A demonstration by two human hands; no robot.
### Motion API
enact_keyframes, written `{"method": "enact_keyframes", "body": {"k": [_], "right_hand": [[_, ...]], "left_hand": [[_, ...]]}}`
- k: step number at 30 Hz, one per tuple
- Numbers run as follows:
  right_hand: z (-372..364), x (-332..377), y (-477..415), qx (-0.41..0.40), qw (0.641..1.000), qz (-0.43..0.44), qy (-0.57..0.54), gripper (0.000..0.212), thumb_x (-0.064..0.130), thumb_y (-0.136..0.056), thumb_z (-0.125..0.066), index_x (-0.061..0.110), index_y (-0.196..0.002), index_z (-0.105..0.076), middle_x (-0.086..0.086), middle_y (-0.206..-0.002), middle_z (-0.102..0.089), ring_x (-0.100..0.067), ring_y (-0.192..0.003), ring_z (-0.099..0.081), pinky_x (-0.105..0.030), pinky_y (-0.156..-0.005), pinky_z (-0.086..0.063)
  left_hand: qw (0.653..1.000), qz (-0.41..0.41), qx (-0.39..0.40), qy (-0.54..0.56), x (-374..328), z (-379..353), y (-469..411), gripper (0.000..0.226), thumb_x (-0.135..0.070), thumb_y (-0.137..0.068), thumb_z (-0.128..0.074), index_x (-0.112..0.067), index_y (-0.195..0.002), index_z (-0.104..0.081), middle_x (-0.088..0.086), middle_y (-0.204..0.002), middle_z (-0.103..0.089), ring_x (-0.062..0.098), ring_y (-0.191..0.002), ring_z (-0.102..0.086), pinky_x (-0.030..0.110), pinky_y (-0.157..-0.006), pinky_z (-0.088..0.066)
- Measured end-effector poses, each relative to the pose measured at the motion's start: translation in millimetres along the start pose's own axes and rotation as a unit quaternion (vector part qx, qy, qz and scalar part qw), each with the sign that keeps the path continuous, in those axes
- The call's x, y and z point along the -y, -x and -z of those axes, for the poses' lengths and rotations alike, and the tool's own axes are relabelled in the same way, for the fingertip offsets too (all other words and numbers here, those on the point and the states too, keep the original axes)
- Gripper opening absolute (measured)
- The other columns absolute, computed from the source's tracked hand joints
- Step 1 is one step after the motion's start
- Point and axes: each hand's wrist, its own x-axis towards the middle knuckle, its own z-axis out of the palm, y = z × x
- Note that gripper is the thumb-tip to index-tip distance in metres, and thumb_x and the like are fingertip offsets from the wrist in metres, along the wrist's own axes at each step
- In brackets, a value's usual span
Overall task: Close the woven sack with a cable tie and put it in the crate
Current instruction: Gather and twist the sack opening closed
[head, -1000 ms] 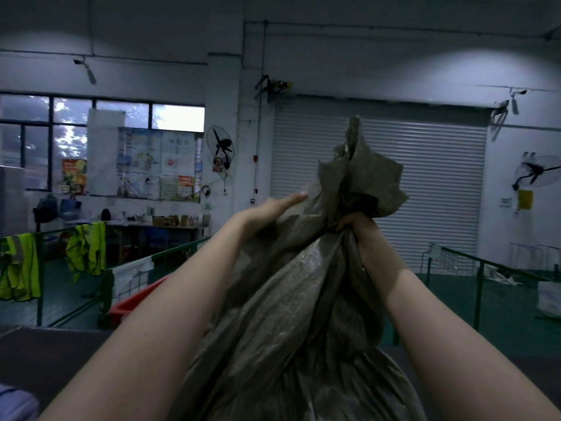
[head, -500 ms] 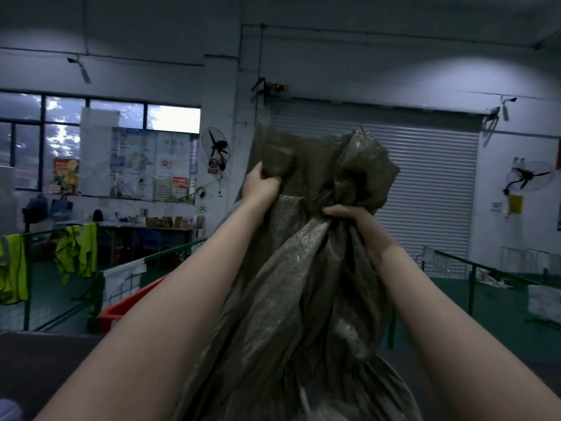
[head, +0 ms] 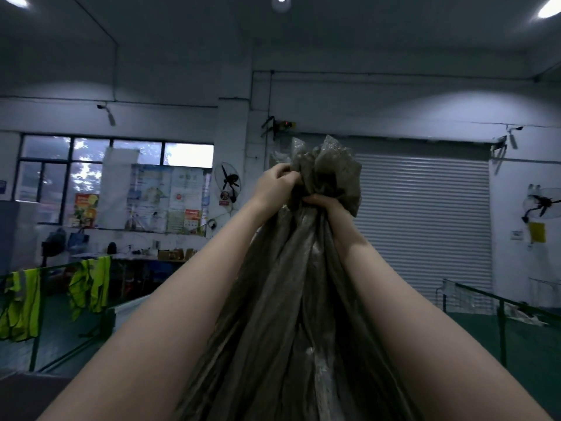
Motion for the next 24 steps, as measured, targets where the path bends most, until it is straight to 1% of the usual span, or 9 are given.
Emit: {"method": "enact_keyframes", "body": {"k": [3,5,7,8,10,13,18,21,24], "right_hand": [[-12,0,-6,-0.006,1.0,0.006,-0.021,0.085,0.013,-0.04,-0.078,-0.003,-0.12,-0.058,-0.022,-0.111,-0.068,-0.037,-0.097,-0.068,-0.046,-0.08,-0.058],[-23,4,1,0.009,1.0,-0.011,-0.001,0.08,0.016,-0.043,-0.076,-0.003,-0.119,-0.06,-0.025,-0.111,-0.068,-0.036,-0.093,-0.069,-0.043,-0.076,-0.058],[-31,11,9,0.063,0.996,-0.033,0.047,0.05,0.017,-0.063,-0.069,-0.005,-0.108,-0.065,-0.022,-0.095,-0.071,-0.031,-0.078,-0.069,-0.036,-0.072,-0.057],[-33,16,10,0.099,0.991,-0.046,0.071,0.03,0.015,-0.074,-0.062,-0.004,-0.097,-0.067,-0.017,-0.083,-0.072,-0.027,-0.07,-0.069,-0.031,-0.068,-0.057],[-43,30,9,0.167,0.979,-0.055,0.105,0.019,0.012,-0.083,-0.053,0.001,-0.084,-0.068,-0.011,-0.067,-0.072,-0.023,-0.062,-0.067,-0.027,-0.065,-0.056],[-66,51,7,0.196,0.959,-0.001,0.203,0.017,0.006,-0.077,-0.061,-0.001,-0.092,-0.067,-0.015,-0.079,-0.07,-0.028,-0.075,-0.065,-0.032,-0.071,-0.056],[-82,63,8,0.213,0.909,0.062,0.354,0.024,0.001,-0.075,-0.069,0.006,-0.098,-0.065,-0.011,-0.091,-0.074,-0.025,-0.088,-0.072,-0.036,-0.079,-0.059],[-63,64,11,0.253,0.884,-0.005,0.393,0.037,0.011,-0.078,-0.07,0.006,-0.114,-0.064,-0.013,-0.11,-0.07,-0.027,-0.1,-0.068,-0.038,-0.088,-0.056],[-28,55,9,0.23,0.941,0.007,0.249,0.019,0.021,-0.088,-0.058,0.011,-0.101,-0.065,-0.006,-0.092,-0.07,-0.017,-0.082,-0.068,-0.024,-0.068,-0.057]], "left_hand": [[0.997,0.069,0.01,0.031,13,27,2,0.078,-0.049,-0.078,-0.06,-0.009,-0.14,-0.035,0.012,-0.134,-0.05,0.025,-0.113,-0.05,0.028,-0.084,-0.043],[0.977,0.175,0.125,0.003,24,46,11,0.123,-0.076,-0.05,-0.066,-0.021,-0.148,-0.017,0.012,-0.15,-0.033,0.03,-0.131,-0.04,0.041,-0.105,-0.036],[0.941,0.251,0.226,-0.006,28,59,26,0.143,-0.076,-0.031,-0.075,-0.024,-0.149,-0.013,0.011,-0.147,-0.037,0.026,-0.121,-0.052,0.04,-0.099,-0.045],[0.93,0.265,0.254,-0.015,28,59,32,0.136,-0.072,-0.034,-0.076,-0.017,-0.146,-0.022,0.01,-0.136,-0.05,0.02,-0.104,-0.063,0.033,-0.085,-0.051],[0.93,0.263,0.257,0.022,26,53,38,0.087,-0.061,-0.065,-0.069,-0.01,-0.132,-0.045,0.002,-0.104,-0.066,0.011,-0.08,-0.069,0.024,-0.072,-0.053],[0.951,0.208,0.197,0.114,22,41,36,0.05,-0.04,-0.076,-0.065,-0.016,-0.119,-0.054,0.001,-0.103,-0.068,0.015,-0.092,-0.066,0.026,-0.082,-0.053],[0.967,0.136,0.043,0.211,23,32,33,0.065,-0.018,-0.055,-0.078,-0.006,-0.116,-0.061,0.016,-0.113,-0.067,0.033,-0.104,-0.064,0.042,-0.094,-0.051],[0.956,0.127,-0.076,0.254,32,39,31,0.041,0.002,-0.06,-0.067,-0.004,-0.101,-0.064,0.019,-0.101,-0.067,0.036,-0.094,-0.064,0.043,-0.085,-0.054],[0.938,0.141,-0.127,0.291,47,54,28,0.06,-0.004,-0.04,-0.068,0.001,-0.1,-0.064,0.022,-0.1,-0.064,0.034,-0.092,-0.061,0.044,-0.084,-0.051]]}}
